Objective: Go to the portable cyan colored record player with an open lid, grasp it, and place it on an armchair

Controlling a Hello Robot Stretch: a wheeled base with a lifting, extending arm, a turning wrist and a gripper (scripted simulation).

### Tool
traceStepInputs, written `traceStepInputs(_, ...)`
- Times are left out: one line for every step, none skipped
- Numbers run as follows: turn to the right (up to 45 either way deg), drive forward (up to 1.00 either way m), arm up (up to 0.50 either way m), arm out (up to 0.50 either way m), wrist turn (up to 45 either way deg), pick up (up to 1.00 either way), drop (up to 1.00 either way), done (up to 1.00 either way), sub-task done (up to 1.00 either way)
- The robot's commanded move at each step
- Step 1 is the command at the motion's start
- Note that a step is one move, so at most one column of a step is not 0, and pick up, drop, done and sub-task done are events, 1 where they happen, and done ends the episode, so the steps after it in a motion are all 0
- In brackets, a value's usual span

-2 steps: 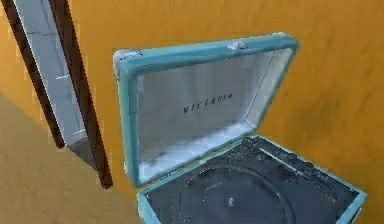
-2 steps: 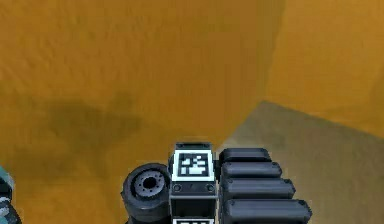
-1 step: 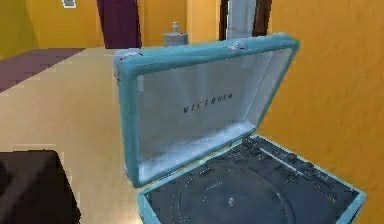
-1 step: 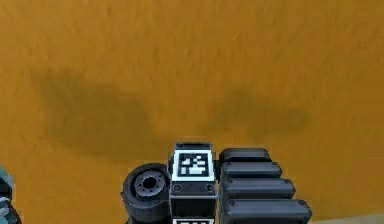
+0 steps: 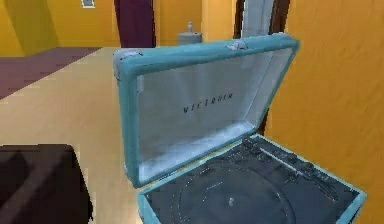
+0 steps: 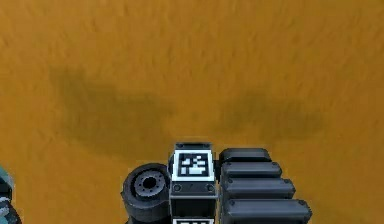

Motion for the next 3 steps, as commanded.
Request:
traceStepInputs(0.0, 1.0, 0.0, 0.0, 0.0, 0.0, 0.0, 0.0, 0.0)
traceStepInputs(-6.0, 0.0, 0.0, 0.0, 0.0, 0.0, 0.0, 0.0, 0.0)
traceStepInputs(0.0, 0.5, 0.0, 0.0, 0.0, 0.0, 0.0, 0.0, 0.0)
